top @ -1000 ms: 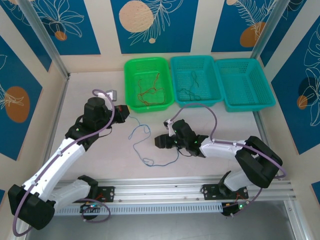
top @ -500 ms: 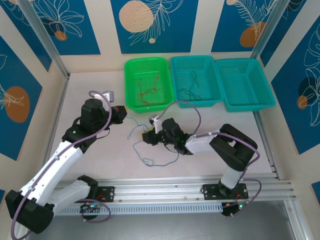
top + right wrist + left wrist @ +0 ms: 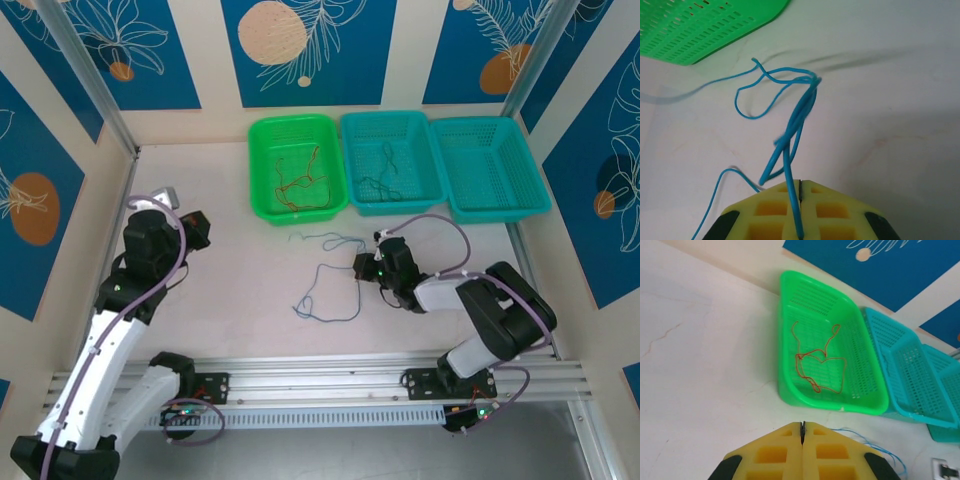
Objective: Untangle the cables
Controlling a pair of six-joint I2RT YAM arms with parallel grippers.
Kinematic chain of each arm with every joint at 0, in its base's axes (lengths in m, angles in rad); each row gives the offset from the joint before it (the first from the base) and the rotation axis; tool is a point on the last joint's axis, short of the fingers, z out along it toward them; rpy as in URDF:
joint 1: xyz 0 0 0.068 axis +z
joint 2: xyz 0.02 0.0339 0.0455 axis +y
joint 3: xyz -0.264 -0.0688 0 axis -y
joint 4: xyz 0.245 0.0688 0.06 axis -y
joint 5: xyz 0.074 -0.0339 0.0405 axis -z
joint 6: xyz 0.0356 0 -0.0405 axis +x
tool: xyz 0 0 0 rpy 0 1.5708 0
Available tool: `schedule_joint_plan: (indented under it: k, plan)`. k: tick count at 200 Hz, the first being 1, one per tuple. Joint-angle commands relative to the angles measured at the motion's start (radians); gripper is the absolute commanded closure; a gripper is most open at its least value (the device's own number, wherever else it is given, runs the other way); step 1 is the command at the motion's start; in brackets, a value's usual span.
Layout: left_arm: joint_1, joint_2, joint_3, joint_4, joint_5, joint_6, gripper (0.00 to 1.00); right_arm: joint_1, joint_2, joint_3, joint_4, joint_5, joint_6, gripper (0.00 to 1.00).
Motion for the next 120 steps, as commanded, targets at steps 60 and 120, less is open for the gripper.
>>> schedule_joint_plan:
  k: [60,120]
  plan:
    - [-0.111,0.144,-0.266,0.421,0.375,-0.124,0.55,0.031,-0.168,0.070,-0.158,-0.341,-0.231,1.00]
    - [-0.270,0.219,-0.319,0.510,0.472,0.449,0.31,0.050,-0.310,0.161,-0.409,-0.528,-0.491,1.00]
